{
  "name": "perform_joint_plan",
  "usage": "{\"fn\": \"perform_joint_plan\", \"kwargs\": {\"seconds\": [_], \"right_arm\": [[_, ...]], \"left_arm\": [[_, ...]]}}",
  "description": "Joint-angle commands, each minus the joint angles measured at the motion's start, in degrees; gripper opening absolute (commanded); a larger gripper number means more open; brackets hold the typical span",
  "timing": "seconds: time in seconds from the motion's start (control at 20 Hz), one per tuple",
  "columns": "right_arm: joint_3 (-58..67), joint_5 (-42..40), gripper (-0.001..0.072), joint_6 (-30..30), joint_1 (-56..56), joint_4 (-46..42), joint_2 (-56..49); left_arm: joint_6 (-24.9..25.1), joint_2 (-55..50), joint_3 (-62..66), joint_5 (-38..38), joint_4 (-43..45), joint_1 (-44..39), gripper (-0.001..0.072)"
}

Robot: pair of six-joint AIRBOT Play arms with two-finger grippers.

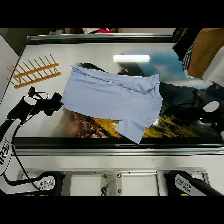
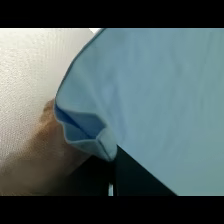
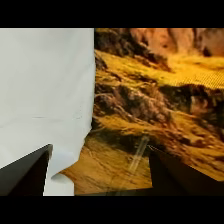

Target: Fold the clothes and pants, and hang the long-sleeved shirts on hangers.

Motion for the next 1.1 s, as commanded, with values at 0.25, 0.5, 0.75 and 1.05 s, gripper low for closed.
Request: {"fn": "perform_joint_plan", "kwargs": {"seconds": [0.25, 0.5, 0.75, 1.05], "right_arm": [[-2.9, -12.6, 0.0646, -3.7, 10.1, 10.8, -10.7], [-2.9, -16.1, 0.0299, -4.2, 13.3, 10.7, -10.7], [1.1, -12.8, 0.0020, -9.7, 10.8, 5.4, -4.6], [29.5, 4.6, 0.0020, -9.8, 6.1, -4.4, 15.0]], "left_arm": [[0.9, 0.3, 0.1, -0.2, 0.0, 0.0, 0.0005], [0.9, 0.3, 0.1, 0.0, 0.0, 0.0, 0.0006], [0.9, 5.0, 1.0, -0.7, -0.1, 1.5, 0.0005], [4.4, 27.1, 19.1, -12.6, -0.2, 3.4, 0.0005]]}}
